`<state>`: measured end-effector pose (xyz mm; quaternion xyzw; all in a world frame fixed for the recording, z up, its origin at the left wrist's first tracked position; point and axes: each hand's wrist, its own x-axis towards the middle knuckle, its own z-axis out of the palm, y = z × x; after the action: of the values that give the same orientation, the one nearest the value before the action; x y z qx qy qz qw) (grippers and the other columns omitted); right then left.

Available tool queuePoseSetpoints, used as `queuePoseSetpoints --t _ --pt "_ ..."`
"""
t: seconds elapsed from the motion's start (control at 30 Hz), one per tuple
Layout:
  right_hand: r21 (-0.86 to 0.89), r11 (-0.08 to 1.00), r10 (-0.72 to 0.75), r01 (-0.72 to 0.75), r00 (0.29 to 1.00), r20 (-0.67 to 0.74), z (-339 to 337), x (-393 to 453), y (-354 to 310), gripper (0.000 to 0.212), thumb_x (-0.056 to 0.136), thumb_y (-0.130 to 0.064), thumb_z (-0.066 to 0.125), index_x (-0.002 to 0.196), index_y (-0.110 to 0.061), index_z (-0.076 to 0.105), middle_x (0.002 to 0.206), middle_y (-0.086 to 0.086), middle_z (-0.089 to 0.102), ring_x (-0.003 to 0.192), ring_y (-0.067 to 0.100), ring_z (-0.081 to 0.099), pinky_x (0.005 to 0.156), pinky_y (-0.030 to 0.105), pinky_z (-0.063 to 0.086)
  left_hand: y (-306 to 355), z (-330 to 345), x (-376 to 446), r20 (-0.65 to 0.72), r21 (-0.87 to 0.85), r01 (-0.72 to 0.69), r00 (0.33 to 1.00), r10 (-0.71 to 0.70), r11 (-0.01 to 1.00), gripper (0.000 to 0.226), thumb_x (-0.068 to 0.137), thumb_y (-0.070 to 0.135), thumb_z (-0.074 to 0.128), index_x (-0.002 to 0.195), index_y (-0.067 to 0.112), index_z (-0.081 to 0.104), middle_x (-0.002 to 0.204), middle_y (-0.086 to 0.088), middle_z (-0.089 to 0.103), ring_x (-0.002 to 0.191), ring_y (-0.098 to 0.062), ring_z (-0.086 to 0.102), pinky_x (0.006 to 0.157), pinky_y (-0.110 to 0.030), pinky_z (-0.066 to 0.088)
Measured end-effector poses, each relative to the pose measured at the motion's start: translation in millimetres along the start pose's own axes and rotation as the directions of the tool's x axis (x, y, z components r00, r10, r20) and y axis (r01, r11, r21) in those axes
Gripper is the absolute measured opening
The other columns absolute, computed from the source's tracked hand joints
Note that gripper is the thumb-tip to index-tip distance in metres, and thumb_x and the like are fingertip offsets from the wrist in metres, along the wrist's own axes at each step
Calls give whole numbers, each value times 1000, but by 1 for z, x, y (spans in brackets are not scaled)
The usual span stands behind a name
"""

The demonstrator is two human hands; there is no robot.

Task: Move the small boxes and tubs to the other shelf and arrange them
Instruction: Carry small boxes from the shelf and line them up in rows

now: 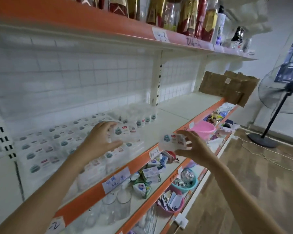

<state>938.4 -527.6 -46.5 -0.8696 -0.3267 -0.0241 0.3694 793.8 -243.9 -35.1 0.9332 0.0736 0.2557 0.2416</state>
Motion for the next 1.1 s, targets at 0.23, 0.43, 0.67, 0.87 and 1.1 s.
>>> queuePoseSetpoints --t 0.23,0.43,0.67,0.87,1.1 --pt "96 971 -234 220 953 194 32 84 -3 72 71 -21 78 134 -23 44 126 -3 44 101 12 49 88 26 47 -12 -3 -5 -31 115 180 984 -178 977 67 77 38 71 135 20 42 135 4 43 123 -13 41 99 -23 32" --pt "175 916 -402 362 814 420 69 129 5 73 73 -28 77 136 -22 41 126 -1 43 96 9 46 77 13 37 -7 17 -32 -149 124 311 945 -292 942 79 65 61 71 128 18 51 112 10 36 110 -4 37 99 -10 27" --pt "293 853 -522 433 695 494 86 150 17 72 74 -29 77 136 -19 41 126 2 43 95 10 46 78 13 36 11 52 -40 -272 234 457 878 -393 858 77 71 59 61 133 15 49 112 7 40 108 -9 36 91 -19 33" --pt "422 795 -597 436 688 413 105 147 13 66 78 -26 72 134 -21 38 117 -8 43 105 9 45 87 17 35 28 71 -44 -375 262 559 810 -451 787 76 72 62 49 130 14 50 123 -2 44 114 -10 39 101 -25 32" --pt "503 719 -666 479 683 300 116 140 17 47 79 -20 72 121 -20 51 105 -34 36 104 10 47 88 20 40 28 68 -51 -405 312 579 798 -446 753 58 79 42 61 126 8 53 115 -8 46 92 -15 49 88 -31 43"
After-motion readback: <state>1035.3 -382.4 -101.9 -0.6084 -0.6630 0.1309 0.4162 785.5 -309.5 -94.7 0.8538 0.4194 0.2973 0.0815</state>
